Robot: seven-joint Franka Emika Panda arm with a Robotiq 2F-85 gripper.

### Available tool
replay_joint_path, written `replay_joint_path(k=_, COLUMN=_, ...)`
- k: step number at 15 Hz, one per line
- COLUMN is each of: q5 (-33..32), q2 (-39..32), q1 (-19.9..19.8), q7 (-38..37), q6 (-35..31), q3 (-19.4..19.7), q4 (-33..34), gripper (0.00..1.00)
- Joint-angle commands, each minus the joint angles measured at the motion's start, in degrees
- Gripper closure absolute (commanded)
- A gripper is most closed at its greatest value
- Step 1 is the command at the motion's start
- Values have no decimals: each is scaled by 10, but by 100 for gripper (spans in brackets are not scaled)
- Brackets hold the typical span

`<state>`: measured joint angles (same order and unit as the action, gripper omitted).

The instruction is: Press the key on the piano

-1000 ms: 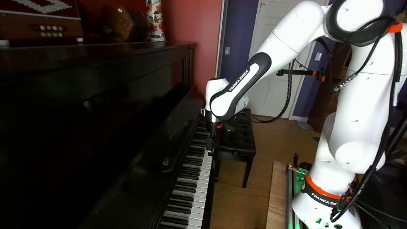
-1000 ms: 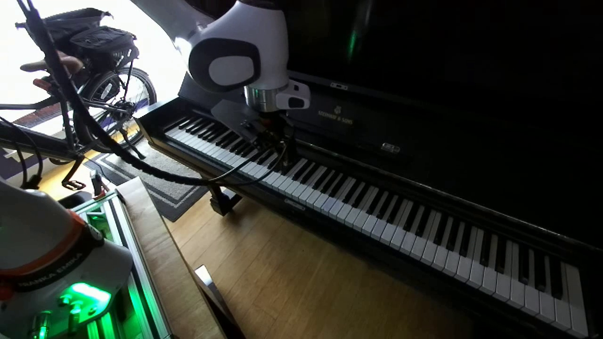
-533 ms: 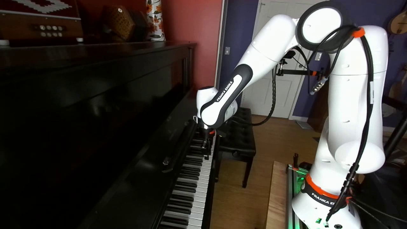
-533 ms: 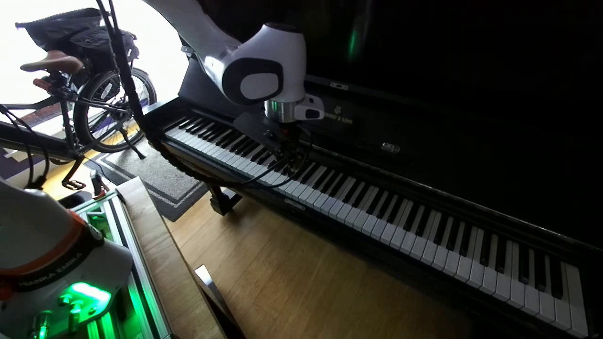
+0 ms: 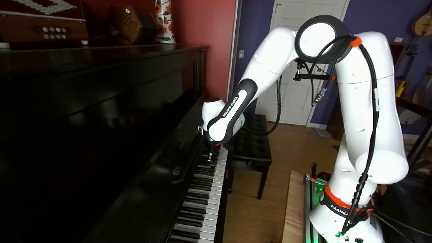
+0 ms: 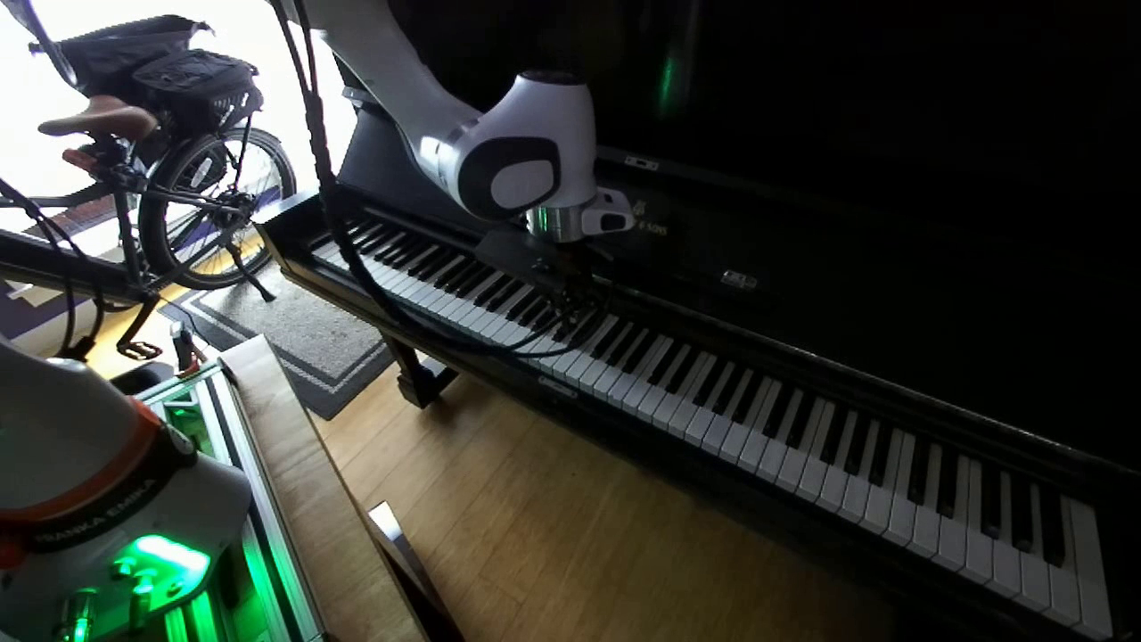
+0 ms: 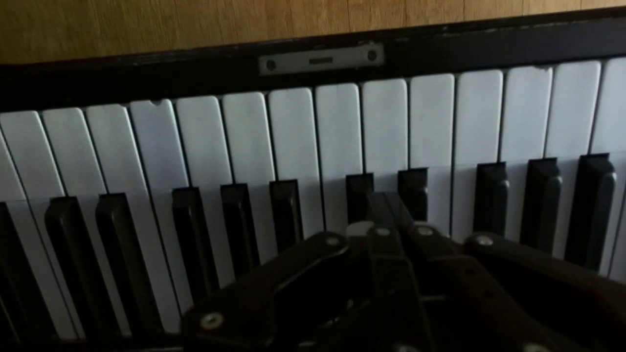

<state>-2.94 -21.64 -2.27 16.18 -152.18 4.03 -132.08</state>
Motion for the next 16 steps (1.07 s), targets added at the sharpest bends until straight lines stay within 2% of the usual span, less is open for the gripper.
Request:
replay_joint_path(k=1, q5=-19, q2=-23, q1=-8, q7=-13, q6=-16, q3=-7, q4=16, gripper=100)
replay_joint_path(k=16, q5=-21, q2=-51, q1=-12, q7=-11, q6=-44, q3=-14, q4=34, gripper=100)
